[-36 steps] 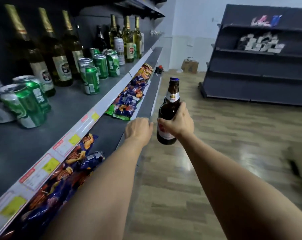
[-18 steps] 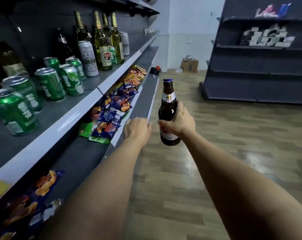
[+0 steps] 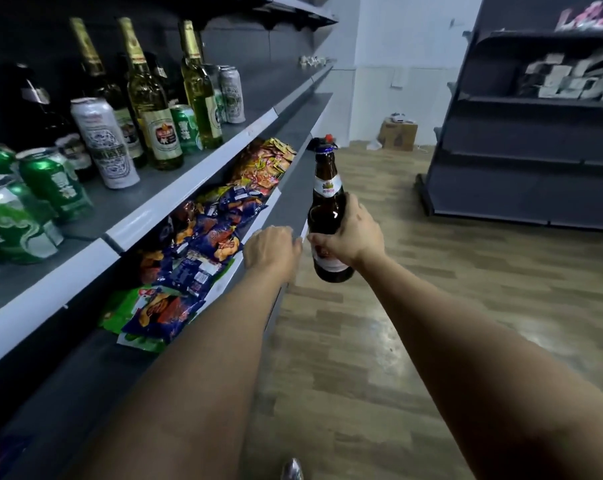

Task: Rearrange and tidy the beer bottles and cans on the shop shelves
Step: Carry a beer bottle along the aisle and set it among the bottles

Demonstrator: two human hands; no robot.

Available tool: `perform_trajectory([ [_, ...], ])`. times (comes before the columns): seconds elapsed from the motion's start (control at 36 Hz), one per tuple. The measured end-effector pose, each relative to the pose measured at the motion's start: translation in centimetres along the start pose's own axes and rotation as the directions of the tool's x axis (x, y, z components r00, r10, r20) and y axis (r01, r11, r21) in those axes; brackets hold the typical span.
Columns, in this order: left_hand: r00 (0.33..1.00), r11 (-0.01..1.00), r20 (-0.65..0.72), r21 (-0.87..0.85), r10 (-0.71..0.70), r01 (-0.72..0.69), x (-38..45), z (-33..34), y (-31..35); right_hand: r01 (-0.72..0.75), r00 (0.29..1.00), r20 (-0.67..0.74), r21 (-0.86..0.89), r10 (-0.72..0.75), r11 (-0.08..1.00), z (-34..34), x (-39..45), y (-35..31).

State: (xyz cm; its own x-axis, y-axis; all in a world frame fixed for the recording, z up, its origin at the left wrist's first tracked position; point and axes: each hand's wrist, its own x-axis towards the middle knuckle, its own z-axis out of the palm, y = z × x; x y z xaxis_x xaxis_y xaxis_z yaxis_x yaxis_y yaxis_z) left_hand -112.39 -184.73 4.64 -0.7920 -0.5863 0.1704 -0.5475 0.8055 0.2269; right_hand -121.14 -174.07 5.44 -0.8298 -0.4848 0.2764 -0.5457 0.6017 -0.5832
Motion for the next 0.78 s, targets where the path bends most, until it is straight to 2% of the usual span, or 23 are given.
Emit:
perform_trajectory([
  [0.17,0.997,0.999,-0.060,0.001,0.043,-0.043,9.2,0.9,-0.2,0.011,1.000,-0.019,-0.004,-0.011,1.000,1.8,8.9,1.2],
  [0.28,0.995,1.000,-0.093,0.018,0.021,-0.019,15.9,1.0,-0.5,-0.003,1.000,-0.031,-0.003,0.003,1.000,3.0,15.4,1.1],
  [0.53,0.992,1.000,-0.127,0.018,0.022,-0.020,29.1,3.1,-0.7,0.073,0.996,-0.044,-0.030,-0.074,0.997,5.6,28.6,1.9],
  [0.78,0.987,0.997,-0.149,0.032,-0.066,0.072,40.5,6.2,0.4,0.131,0.991,-0.005,0.019,-0.131,0.991,8.2,40.8,5.3],
])
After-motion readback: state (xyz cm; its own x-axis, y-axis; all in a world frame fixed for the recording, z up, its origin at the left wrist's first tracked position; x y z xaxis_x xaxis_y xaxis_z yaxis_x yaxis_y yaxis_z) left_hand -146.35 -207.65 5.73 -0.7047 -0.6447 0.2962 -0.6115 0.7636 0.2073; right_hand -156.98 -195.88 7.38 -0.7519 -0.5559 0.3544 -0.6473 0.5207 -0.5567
